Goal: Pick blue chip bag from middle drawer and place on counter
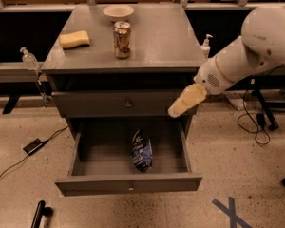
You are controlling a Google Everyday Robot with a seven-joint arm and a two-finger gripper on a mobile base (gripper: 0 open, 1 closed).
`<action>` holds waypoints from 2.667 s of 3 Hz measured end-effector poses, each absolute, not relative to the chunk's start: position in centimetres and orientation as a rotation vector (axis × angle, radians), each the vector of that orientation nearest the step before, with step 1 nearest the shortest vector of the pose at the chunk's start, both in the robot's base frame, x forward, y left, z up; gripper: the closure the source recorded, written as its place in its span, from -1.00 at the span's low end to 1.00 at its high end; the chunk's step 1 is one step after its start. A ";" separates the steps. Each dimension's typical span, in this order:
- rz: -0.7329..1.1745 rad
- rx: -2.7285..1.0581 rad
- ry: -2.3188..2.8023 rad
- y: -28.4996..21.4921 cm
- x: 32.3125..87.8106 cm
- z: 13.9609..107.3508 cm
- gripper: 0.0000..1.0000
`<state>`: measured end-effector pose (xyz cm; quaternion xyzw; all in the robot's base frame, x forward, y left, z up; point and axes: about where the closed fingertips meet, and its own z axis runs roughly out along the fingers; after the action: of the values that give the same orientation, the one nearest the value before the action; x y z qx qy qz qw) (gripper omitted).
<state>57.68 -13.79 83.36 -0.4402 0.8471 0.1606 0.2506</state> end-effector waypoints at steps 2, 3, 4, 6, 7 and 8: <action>0.504 -1.165 2.297 -7.5 55.2 75.9 -1.00; 0.573 -1.217 2.284 -5.4 55.6 73.8 -1.00; 0.636 -1.169 2.241 -2.2 58.1 69.0 -1.00; 0.551 -0.893 2.274 0.2 67.3 58.0 -1.00; 0.519 -0.836 2.352 -0.3 68.4 53.2 -1.00; 0.560 -0.778 2.423 -0.7 68.4 48.6 -1.00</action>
Offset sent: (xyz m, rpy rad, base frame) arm -0.0159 0.0417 -0.0385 0.0434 0.0081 -0.0155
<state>68.38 -0.69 48.58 -0.2880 0.8967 0.2071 0.2647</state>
